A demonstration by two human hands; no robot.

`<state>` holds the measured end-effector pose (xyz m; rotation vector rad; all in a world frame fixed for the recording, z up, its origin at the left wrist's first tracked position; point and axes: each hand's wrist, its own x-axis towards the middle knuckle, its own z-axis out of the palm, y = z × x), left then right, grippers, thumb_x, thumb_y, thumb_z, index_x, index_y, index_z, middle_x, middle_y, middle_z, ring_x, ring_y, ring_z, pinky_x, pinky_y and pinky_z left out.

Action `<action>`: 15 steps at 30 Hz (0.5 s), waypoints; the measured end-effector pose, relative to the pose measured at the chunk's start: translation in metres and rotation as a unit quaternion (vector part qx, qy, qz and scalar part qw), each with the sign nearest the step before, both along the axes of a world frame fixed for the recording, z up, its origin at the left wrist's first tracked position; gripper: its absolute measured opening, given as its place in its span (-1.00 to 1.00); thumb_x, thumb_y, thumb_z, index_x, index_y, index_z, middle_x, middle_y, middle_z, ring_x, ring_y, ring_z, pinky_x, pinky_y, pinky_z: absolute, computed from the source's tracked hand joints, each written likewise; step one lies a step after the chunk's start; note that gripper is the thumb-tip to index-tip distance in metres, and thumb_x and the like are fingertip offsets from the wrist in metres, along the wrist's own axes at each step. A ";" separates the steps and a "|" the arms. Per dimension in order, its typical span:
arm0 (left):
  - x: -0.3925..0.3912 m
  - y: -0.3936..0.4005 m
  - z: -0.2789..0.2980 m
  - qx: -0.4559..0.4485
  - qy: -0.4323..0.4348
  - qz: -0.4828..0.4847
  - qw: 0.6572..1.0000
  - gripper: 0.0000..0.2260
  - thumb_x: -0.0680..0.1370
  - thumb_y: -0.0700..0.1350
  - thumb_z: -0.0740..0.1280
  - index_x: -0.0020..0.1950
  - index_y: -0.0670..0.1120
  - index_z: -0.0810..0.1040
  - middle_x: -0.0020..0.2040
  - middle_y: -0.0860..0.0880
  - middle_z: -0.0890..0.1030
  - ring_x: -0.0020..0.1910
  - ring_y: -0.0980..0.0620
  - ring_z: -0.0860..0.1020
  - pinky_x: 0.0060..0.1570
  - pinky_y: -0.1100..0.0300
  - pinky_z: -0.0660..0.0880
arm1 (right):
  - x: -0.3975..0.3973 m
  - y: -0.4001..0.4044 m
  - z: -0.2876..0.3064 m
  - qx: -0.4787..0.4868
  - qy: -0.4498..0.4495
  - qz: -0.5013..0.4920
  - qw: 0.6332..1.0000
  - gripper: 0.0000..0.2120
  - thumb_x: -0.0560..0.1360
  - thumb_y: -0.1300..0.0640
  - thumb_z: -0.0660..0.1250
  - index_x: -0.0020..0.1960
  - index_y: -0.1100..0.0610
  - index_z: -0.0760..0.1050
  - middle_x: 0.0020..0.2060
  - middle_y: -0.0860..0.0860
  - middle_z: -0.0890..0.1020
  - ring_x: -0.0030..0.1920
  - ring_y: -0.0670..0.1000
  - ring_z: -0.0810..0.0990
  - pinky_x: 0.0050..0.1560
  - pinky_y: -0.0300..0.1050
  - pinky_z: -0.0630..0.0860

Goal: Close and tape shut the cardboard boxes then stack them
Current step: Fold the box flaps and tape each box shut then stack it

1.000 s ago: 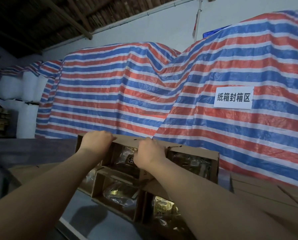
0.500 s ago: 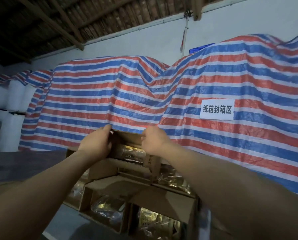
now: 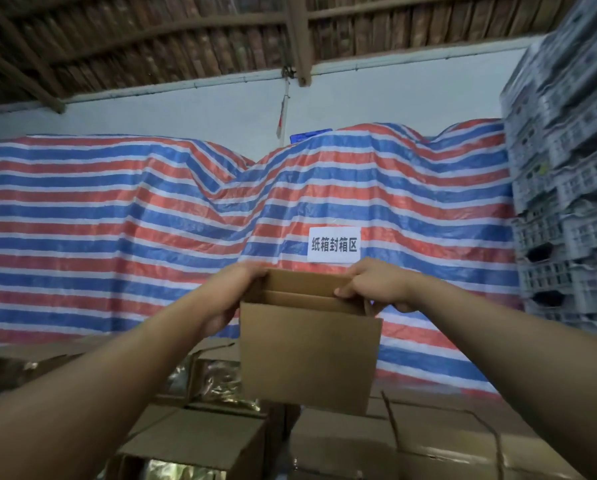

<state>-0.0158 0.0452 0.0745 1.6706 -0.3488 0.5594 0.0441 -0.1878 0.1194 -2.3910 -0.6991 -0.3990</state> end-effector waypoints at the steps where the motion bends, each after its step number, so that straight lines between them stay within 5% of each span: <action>1: -0.001 -0.015 -0.002 -0.035 0.017 -0.050 0.998 -0.80 0.61 -0.03 0.28 0.02 -0.10 0.64 -0.18 -0.07 0.71 -0.26 0.05 0.67 -0.28 0.19 0.58 | 0.000 -0.018 0.001 0.004 0.008 -0.006 1.000 -0.84 0.59 0.22 0.33 -0.16 0.18 0.57 -0.33 0.10 0.52 -0.49 -0.07 0.47 -0.45 -0.24 0.44; 4: 0.003 -0.056 -0.010 -0.098 0.059 -0.152 0.982 -0.77 0.56 0.02 0.33 -0.05 -0.09 0.71 -0.22 -0.09 0.69 -0.32 0.01 0.66 -0.33 0.19 0.59 | -0.002 -0.069 -0.001 0.022 0.046 -0.028 0.998 -0.87 0.59 0.18 0.35 -0.10 0.18 0.61 -0.36 0.06 0.53 -0.48 -0.09 0.45 -0.48 -0.26 0.38; 7: 0.013 -0.097 -0.026 -0.130 0.086 -0.163 0.974 -0.73 0.50 0.06 0.38 0.10 -0.06 0.67 -0.12 -0.13 0.66 -0.19 -0.06 0.61 -0.05 0.07 0.54 | -0.004 -0.115 -0.008 0.050 0.129 -0.037 0.990 -0.86 0.58 0.19 0.34 -0.11 0.21 0.61 -0.43 0.02 0.53 -0.52 -0.09 0.45 -0.54 -0.25 0.39; 9: 0.020 -0.122 -0.041 -0.148 0.108 -0.175 0.967 -0.77 0.47 0.05 0.40 -0.05 -0.07 0.72 -0.11 -0.17 0.65 -0.11 -0.11 0.57 0.10 0.00 0.47 | -0.003 -0.139 -0.019 0.055 0.183 -0.039 0.981 -0.86 0.56 0.20 0.33 -0.02 0.26 0.63 -0.39 0.04 0.53 -0.49 -0.07 0.46 -0.53 -0.24 0.42; 13: 0.035 -0.158 -0.083 -0.189 0.141 -0.202 0.951 -0.75 0.47 0.04 0.33 -0.23 -0.05 0.73 -0.21 -0.10 0.68 -0.30 -0.03 0.64 -0.22 0.17 0.57 | 0.007 -0.172 -0.057 0.123 0.255 -0.042 0.958 -0.88 0.55 0.24 0.30 0.01 0.23 0.60 -0.32 0.04 0.53 -0.44 -0.06 0.48 -0.46 -0.23 0.46; 15: 0.039 -0.169 -0.105 -0.196 0.165 -0.194 0.947 -0.72 0.49 0.07 0.33 -0.22 -0.06 0.75 -0.20 -0.12 0.70 -0.32 -0.02 0.67 -0.33 0.20 0.58 | 0.012 -0.184 -0.081 0.144 0.272 -0.065 0.949 -0.82 0.53 0.19 0.35 0.06 0.27 0.61 -0.22 0.11 0.61 -0.28 0.02 0.57 -0.22 -0.19 0.51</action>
